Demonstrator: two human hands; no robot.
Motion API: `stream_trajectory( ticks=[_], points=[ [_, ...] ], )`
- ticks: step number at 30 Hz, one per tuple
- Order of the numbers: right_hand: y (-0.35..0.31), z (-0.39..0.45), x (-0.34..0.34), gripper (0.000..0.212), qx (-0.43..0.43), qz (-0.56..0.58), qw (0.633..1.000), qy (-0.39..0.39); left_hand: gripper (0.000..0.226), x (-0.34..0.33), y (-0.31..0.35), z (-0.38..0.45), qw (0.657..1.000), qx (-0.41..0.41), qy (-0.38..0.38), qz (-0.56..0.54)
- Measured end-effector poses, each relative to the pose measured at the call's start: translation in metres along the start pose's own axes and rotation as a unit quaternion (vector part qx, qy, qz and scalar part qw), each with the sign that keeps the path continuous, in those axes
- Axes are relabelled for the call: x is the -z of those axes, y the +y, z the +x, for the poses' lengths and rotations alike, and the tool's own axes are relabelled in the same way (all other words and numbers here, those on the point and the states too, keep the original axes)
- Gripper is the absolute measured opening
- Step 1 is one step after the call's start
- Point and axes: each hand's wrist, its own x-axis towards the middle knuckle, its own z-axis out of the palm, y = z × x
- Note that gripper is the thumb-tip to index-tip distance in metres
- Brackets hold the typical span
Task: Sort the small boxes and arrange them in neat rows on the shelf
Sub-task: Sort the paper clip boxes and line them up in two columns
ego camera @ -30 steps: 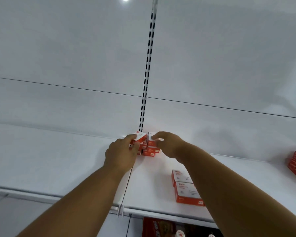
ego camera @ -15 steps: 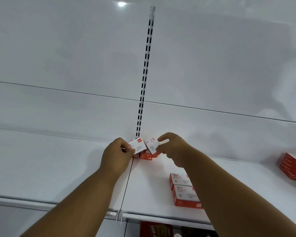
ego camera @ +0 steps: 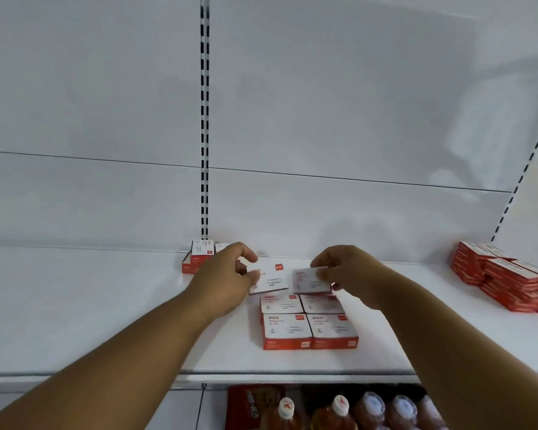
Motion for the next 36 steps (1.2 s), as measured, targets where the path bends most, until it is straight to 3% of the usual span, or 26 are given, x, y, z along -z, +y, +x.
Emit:
stream_trajectory(
  ticks=[4, 10, 16, 21, 24, 33, 36],
  points=[
    [0.006, 0.005, 0.004, 0.014, 0.015, -0.072, 0.997, -0.020, 0.001, -0.018, 0.006, 0.008, 0.999, 0.035, -0.018, -0.010],
    [0.013, 0.018, 0.003, 0.021, 0.041, -0.179, 0.982, -0.051, 0.006, -0.022, 0.003, 0.015, 0.997, 0.043, -0.047, 0.043],
    [0.036, 0.025, 0.001, 0.010, 0.069, -0.080, 0.994, -0.020, 0.010, -0.033, -0.002, 0.011, 0.996, 0.033, -0.035, 0.075],
    [0.043, 0.026, -0.001, 0.026, 0.021, 0.054, 0.998, 0.013, 0.015, -0.034, -0.001, 0.007, 0.997, 0.051, -0.015, 0.059],
    [0.039, 0.024, -0.001, 0.026, 0.016, 0.060, 0.998, 0.014, 0.011, -0.035, 0.002, 0.005, 0.996, 0.042, 0.042, 0.070],
    [-0.009, 0.028, -0.006, 0.026, 0.097, -0.178, 0.979, 0.028, 0.014, -0.009, 0.004, 0.006, 0.986, -0.012, 0.106, 0.128],
    [-0.036, 0.031, -0.020, 0.020, 0.127, -0.200, 0.971, 0.019, 0.010, 0.019, -0.005, 0.027, 0.968, 0.006, 0.151, 0.199]
  ],
)
